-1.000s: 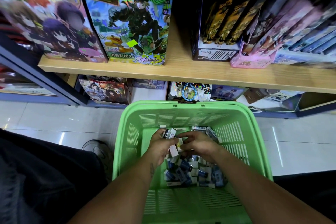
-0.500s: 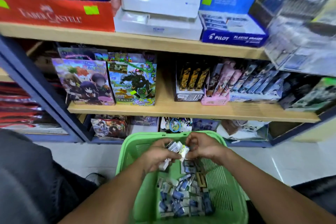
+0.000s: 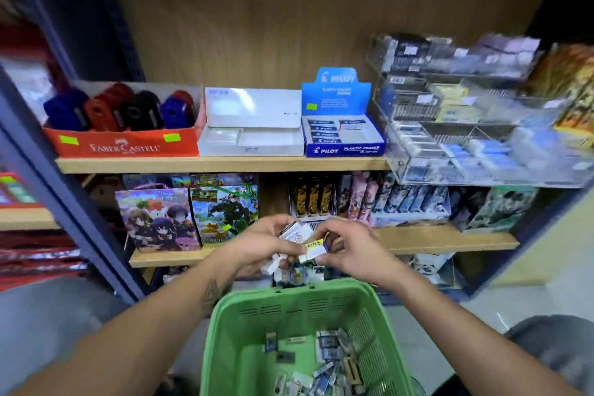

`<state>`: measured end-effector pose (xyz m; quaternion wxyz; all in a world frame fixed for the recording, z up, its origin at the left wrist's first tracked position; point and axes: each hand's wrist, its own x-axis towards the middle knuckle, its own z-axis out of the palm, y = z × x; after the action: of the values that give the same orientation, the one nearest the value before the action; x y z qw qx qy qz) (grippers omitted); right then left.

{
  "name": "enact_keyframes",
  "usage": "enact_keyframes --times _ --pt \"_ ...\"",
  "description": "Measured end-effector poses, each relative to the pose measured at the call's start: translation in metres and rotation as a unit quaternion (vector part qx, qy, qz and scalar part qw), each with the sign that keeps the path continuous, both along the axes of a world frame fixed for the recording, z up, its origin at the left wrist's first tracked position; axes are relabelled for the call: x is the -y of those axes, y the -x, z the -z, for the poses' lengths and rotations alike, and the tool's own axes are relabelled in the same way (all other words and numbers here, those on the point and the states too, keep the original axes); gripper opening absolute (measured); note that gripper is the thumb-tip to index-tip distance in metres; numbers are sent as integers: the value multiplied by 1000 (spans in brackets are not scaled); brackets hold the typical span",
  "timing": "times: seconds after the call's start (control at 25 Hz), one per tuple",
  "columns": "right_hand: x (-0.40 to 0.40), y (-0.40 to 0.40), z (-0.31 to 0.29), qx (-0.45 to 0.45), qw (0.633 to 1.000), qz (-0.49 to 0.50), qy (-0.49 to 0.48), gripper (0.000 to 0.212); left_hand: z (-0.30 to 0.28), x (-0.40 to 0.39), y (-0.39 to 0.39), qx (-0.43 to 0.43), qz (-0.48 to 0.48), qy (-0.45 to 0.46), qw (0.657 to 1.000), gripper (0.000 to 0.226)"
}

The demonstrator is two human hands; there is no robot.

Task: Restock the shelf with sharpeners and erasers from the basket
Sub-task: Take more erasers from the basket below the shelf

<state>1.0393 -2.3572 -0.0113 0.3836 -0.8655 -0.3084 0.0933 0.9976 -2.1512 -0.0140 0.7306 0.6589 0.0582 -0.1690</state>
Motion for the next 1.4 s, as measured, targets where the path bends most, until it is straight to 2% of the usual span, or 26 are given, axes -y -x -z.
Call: enact_keyframes --times 0.12,0.32,0.6,0.8,0.92,1.0,1.24,1.4 --pt "-1 -1 -49 98 995 -12 -28 37 -62 -4 -6 59 25 -16 998 36" --pt "14 -5 -135 204 973 42 -99 33 -165 14 -24 145 31 -41 988 25" --pt "78 -61 -209 231 950 181 -107 31 -242 83 -92 223 -13 -68 972 21" --pt "141 -107 -235 243 916 314 -54 22 -259 144 -144 268 -35 -142 952 24" --pt "168 -128 -238 245 907 340 33 22 -261 171 -169 260 -48 -146 953 40" --pt "184 -141 -239 239 903 351 71 22 -262 185 -184 263 -57 -144 952 42" --pt "206 -171 -232 227 891 362 151 19 -243 206 -202 284 -63 -160 943 39" --pt "209 -179 -248 199 913 285 215 14 -231 205 -212 278 -76 -148 946 53"
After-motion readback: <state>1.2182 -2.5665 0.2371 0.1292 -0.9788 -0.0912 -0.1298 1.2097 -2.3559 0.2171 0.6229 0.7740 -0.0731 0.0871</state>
